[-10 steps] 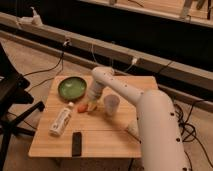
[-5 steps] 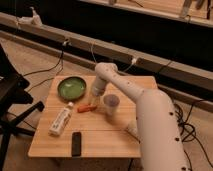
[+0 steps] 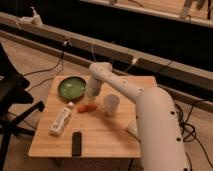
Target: Place the pepper in the ceramic bowl
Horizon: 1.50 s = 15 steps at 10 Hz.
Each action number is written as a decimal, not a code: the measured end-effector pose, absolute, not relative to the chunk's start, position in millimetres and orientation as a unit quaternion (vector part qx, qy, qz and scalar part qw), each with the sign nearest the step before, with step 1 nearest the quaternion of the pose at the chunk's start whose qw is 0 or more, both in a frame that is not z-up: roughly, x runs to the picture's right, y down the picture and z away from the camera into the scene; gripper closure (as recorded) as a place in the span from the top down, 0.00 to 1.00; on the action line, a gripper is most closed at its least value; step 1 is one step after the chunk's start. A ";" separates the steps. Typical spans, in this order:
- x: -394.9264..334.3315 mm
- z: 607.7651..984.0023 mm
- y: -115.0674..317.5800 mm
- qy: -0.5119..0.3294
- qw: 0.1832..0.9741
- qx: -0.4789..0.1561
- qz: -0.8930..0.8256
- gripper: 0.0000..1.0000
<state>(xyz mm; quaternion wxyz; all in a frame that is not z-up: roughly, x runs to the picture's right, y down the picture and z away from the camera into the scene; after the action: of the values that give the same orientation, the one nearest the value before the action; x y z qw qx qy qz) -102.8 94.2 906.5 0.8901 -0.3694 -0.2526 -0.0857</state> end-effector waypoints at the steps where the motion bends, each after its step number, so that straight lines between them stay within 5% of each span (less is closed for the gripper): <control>1: -102.2 904.8 94.7 -0.255 0.890 -0.368 -0.085 0.01; 9: -102.3 904.2 99.8 -0.263 0.886 -0.373 -0.082 0.75; 15: -100.7 908.2 103.8 -0.267 0.883 -0.378 -0.078 0.79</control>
<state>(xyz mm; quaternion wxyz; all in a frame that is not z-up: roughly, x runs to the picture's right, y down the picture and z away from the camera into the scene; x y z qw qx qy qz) -100.7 103.8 908.2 0.8830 -0.3783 -0.2665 -0.0783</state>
